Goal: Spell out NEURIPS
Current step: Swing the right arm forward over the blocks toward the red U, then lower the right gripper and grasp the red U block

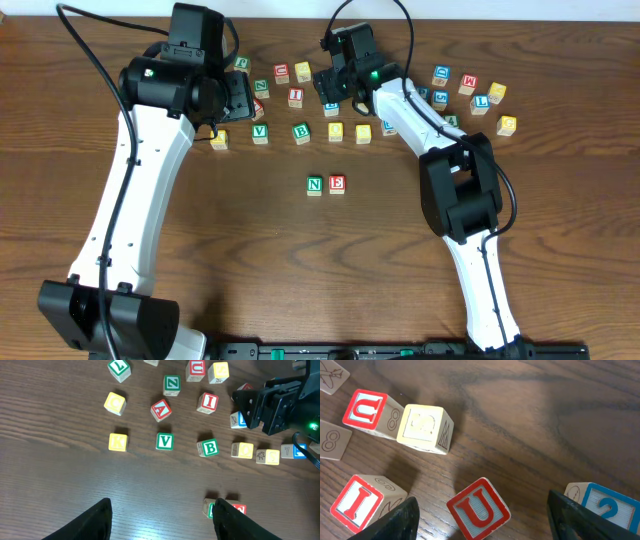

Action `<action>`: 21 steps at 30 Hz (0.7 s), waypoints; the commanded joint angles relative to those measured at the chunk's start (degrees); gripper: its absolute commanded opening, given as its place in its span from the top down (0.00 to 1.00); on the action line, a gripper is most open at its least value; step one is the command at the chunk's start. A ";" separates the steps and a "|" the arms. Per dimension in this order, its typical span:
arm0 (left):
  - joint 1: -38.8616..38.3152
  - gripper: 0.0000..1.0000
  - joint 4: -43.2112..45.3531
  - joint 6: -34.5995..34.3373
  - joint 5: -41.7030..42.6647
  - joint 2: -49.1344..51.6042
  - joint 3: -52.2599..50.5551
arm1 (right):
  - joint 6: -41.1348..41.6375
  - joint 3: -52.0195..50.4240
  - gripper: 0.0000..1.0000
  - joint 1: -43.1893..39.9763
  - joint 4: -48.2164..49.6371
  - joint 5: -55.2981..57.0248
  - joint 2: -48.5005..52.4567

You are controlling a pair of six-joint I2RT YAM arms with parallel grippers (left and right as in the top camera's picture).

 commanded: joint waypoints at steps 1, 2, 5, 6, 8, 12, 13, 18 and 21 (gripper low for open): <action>0.24 0.36 -0.20 0.52 0.48 -0.52 -0.42 | 0.61 0.57 0.27 0.55 0.04 0.28 1.07; 0.24 0.36 -0.20 0.52 0.48 -0.52 -0.42 | 0.61 0.57 0.28 0.55 -0.02 0.28 1.09; 0.24 0.36 -0.20 0.52 0.48 -0.52 -0.42 | 0.61 0.57 0.29 0.55 0.04 0.28 1.14; 0.24 0.36 -0.20 0.52 0.48 -0.52 -0.42 | 0.61 0.57 0.29 0.55 0.07 0.28 1.20; 0.24 0.36 -0.20 0.52 0.48 -0.52 -0.42 | 0.61 0.57 0.29 0.55 0.22 0.28 1.53; 0.24 0.36 -0.20 0.52 0.48 -0.52 -0.42 | 0.63 0.57 0.33 0.55 0.39 0.28 2.40; 0.24 0.36 -0.20 0.52 0.48 -0.52 -0.42 | 0.63 0.57 0.35 0.55 0.39 0.28 2.60; 0.24 0.36 -0.20 0.52 0.48 -0.52 -0.42 | 0.92 0.57 0.46 0.55 0.98 0.28 2.69; 0.24 0.37 -0.20 0.52 0.48 -0.52 -0.42 | 2.40 0.57 0.48 0.55 1.33 0.79 2.69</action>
